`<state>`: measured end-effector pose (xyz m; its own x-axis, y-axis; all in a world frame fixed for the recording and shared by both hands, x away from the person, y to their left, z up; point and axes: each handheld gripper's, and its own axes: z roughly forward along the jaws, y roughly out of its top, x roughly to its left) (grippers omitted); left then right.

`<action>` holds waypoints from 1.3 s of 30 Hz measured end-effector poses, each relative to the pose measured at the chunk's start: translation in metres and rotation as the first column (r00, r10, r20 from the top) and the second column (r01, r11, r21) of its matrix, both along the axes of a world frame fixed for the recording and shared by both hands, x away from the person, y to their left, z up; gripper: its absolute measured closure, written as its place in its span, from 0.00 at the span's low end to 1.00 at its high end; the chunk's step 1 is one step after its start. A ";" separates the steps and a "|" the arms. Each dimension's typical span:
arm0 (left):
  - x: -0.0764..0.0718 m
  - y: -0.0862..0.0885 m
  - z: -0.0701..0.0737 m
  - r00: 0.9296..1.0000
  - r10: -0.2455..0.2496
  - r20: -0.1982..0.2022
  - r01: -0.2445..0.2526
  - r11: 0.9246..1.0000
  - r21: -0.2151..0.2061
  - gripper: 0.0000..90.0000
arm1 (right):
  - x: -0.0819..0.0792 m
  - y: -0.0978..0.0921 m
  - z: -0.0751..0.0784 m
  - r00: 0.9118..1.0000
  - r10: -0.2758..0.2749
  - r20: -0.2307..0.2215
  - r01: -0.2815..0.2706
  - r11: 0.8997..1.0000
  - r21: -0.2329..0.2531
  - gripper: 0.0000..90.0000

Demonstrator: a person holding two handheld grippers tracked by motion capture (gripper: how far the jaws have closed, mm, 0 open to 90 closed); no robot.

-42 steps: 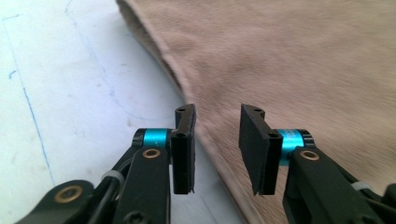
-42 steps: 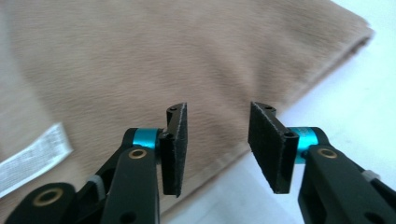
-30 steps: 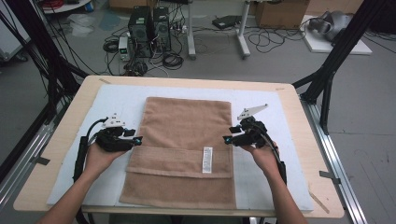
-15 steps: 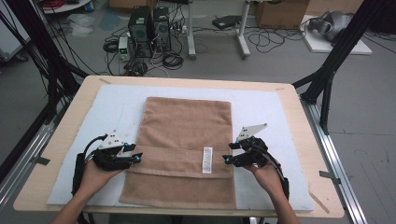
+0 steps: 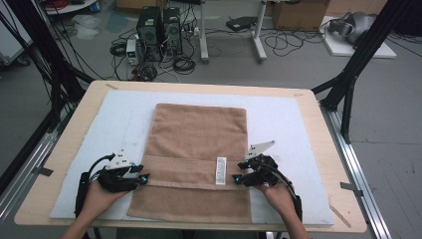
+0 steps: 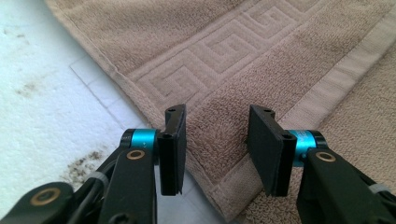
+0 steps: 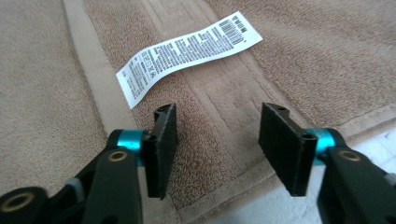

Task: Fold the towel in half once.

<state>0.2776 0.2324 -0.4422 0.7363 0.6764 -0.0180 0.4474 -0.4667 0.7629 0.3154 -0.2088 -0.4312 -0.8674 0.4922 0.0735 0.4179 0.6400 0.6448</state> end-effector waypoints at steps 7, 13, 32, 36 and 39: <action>-0.003 -0.005 -0.001 0.999 -0.028 0.019 0.028 0.999 0.022 0.78 | -0.003 0.002 -0.001 1.000 -0.012 0.027 0.012 1.000 -0.022 0.62; -0.003 -0.007 -0.001 0.999 -0.033 0.017 0.033 0.999 0.016 0.90 | -0.004 0.004 0.000 1.000 0.015 0.015 -0.014 0.999 -0.029 0.82; -0.001 -0.003 0.008 0.999 -0.033 -0.011 0.032 0.999 -0.024 0.95 | 0.000 -0.001 0.008 0.999 0.036 0.000 -0.036 0.999 0.017 0.94; -0.002 0.000 0.015 0.999 -0.032 -0.002 0.032 0.998 -0.051 0.96 | 0.000 -0.003 0.012 0.999 0.038 0.002 -0.038 0.999 0.033 0.94; -0.004 0.002 0.019 0.999 -0.034 0.005 0.034 0.997 -0.066 0.96 | -0.001 -0.004 0.016 0.999 0.048 -0.009 -0.047 0.998 0.046 0.94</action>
<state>0.2735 0.2346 -0.4236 0.7589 0.6485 -0.0590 0.4293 -0.4301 0.7941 0.3143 -0.2131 -0.4156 -0.8888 0.4464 0.1036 0.3941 0.6295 0.6696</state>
